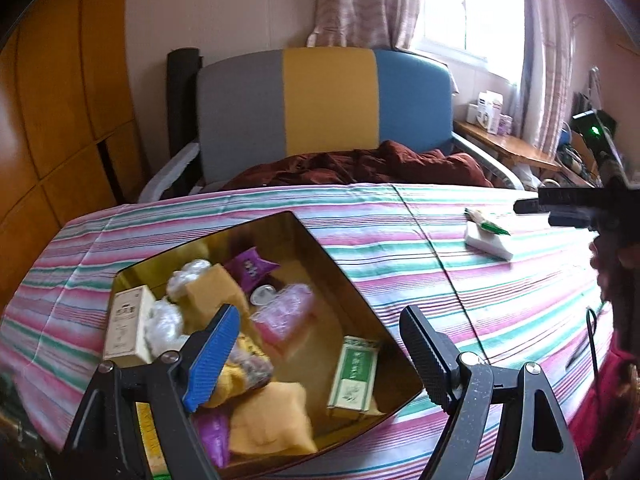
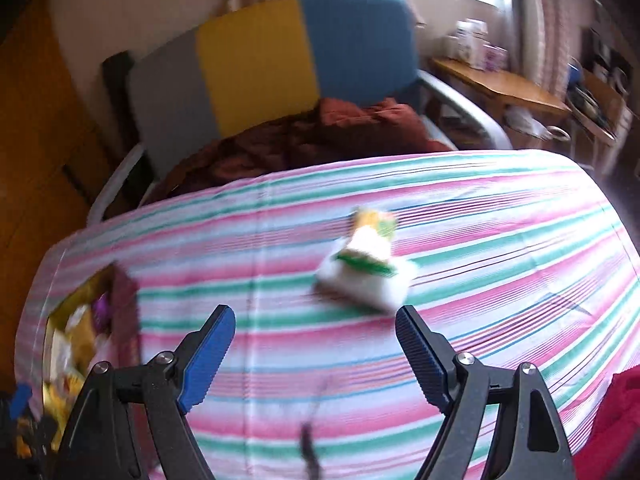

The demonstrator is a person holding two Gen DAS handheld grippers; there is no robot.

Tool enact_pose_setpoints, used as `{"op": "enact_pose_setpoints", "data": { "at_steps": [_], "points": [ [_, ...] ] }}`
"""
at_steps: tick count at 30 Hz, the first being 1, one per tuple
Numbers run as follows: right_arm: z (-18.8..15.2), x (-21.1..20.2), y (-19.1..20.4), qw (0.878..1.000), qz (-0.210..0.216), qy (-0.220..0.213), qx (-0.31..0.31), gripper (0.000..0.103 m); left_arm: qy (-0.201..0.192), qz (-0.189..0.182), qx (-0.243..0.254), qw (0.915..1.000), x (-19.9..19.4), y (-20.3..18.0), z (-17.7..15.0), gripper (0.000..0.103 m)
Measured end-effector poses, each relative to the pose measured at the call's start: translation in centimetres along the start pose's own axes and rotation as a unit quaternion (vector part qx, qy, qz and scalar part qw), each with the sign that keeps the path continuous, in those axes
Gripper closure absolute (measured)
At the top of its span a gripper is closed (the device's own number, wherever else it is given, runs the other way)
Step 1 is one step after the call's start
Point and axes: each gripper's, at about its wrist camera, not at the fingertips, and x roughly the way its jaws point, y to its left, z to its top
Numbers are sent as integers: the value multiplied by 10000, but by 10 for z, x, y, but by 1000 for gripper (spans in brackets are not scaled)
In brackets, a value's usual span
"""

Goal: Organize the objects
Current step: 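Move both tools back to the white foam block and snack bag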

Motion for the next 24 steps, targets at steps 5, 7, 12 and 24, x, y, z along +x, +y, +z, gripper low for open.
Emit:
{"op": "enact_pose_setpoints", "data": {
  "at_steps": [5,7,12,24],
  "points": [
    [25,20,-41,9982,-219,-144,545,19,121,-174,127,9997,12,-16,2,20],
    [30,31,-57,9968,-237,-182,739,19,160,-208,175,9995,16,-21,3,20],
    [22,60,-94,9903,-184,-133,1370,19,266,-259,359,9987,31,-38,11,20],
    [18,64,-133,9743,239,157,2235,19,621,-583,1108,9902,99,-122,32,19]
  ]
}}
